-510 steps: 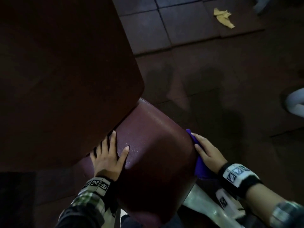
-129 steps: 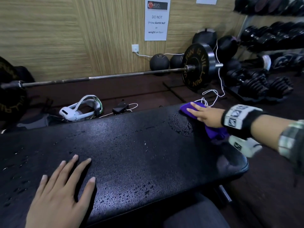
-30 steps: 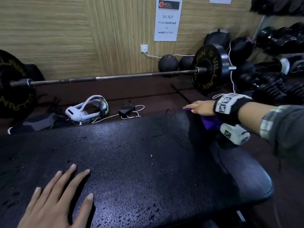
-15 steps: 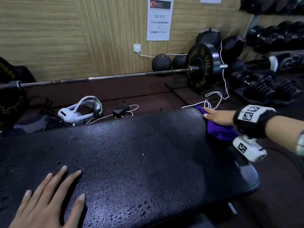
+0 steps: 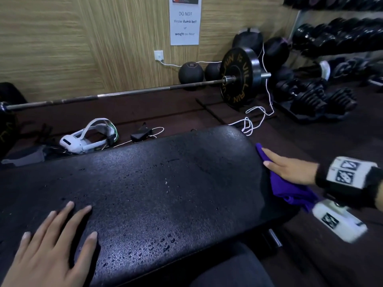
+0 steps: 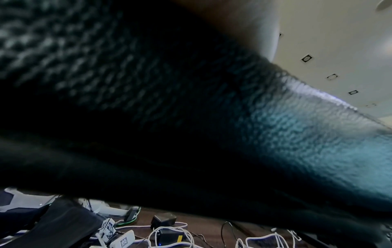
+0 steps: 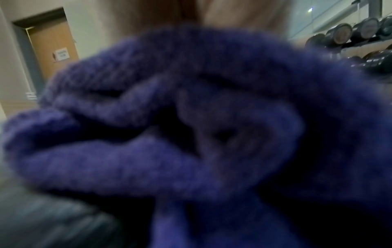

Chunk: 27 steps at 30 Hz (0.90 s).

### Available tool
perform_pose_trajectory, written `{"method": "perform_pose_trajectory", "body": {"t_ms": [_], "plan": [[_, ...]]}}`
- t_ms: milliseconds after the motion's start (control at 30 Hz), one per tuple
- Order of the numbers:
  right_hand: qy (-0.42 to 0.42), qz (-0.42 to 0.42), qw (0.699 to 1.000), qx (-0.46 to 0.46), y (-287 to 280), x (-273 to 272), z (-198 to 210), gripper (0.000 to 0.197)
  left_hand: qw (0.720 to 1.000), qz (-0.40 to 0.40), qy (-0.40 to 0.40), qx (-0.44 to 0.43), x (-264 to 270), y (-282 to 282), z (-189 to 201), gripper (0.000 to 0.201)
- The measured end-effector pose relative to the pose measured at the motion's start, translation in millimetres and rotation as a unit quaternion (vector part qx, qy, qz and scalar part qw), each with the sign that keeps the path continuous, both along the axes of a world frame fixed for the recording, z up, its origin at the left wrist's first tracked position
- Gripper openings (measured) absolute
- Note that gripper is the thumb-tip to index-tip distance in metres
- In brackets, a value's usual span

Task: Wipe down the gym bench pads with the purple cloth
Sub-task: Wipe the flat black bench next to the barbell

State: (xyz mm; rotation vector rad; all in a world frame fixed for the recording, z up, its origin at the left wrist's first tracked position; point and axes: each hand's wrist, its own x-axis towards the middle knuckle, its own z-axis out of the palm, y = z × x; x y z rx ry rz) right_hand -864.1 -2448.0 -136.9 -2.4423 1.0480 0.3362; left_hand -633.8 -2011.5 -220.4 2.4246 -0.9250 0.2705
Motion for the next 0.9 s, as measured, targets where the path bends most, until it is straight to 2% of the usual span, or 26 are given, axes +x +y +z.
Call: {"method": "perform_pose_trajectory", "body": {"t_ms": [100, 300, 433, 533, 633, 733, 900], "plan": [[0.001, 0.002, 1.0, 0.006, 0, 1, 0, 0.057, 1.0, -0.001, 0.003, 0.003, 0, -1, 1, 0.058], [-0.023, -0.002, 1.0, -0.014, -25, 40, -3, 0.058, 1.0, -0.008, 0.0, 0.002, 4, -1, 3, 0.055], [-0.023, -0.027, 0.999, -0.021, -2, 10, -1, 0.056, 1.0, -0.007, 0.012, -0.011, 3, 1, 0, 0.056], [-0.086, -0.062, 0.994, 0.004, 25, -32, -10, 0.054, 1.0, -0.011, 0.003, -0.003, 4, 0, -2, 0.057], [-0.176, -0.111, 0.977, 0.045, 39, -59, -25, 0.05, 1.0, -0.009, 0.001, -0.014, 6, -1, -3, 0.057], [-0.237, -0.148, 0.959, 0.055, 33, -56, -36, 0.043, 1.0, -0.009, 0.008, -0.02, 10, -2, -5, 0.056], [-0.28, -0.241, 0.928, 0.045, 47, -46, -31, 0.035, 1.0, -0.002, 0.01, -0.009, 9, -2, 1, 0.056]]}}
